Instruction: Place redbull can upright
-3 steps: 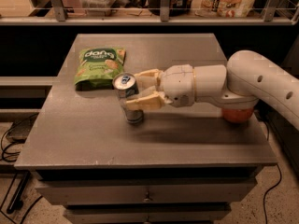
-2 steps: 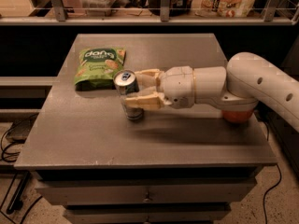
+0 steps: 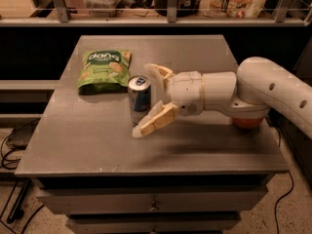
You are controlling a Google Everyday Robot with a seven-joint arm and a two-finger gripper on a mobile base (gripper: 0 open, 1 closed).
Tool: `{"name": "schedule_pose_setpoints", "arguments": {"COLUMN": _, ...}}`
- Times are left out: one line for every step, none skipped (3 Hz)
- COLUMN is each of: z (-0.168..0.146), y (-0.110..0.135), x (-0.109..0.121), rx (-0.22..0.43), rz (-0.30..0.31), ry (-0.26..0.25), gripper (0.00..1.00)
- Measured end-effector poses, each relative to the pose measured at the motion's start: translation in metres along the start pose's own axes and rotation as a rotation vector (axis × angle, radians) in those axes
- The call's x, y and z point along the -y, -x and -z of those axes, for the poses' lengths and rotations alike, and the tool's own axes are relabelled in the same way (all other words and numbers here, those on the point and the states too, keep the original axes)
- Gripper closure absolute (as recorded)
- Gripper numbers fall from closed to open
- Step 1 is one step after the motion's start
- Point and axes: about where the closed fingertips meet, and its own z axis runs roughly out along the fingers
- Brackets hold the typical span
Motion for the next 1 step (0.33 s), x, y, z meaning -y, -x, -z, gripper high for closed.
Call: {"name": "schedule_pose_setpoints", "arguments": {"z": 0.0000, "y": 0.0000, "x": 0.0000, "rx": 0.000, "rz": 0.000, "ry": 0.000, "gripper": 0.00}}
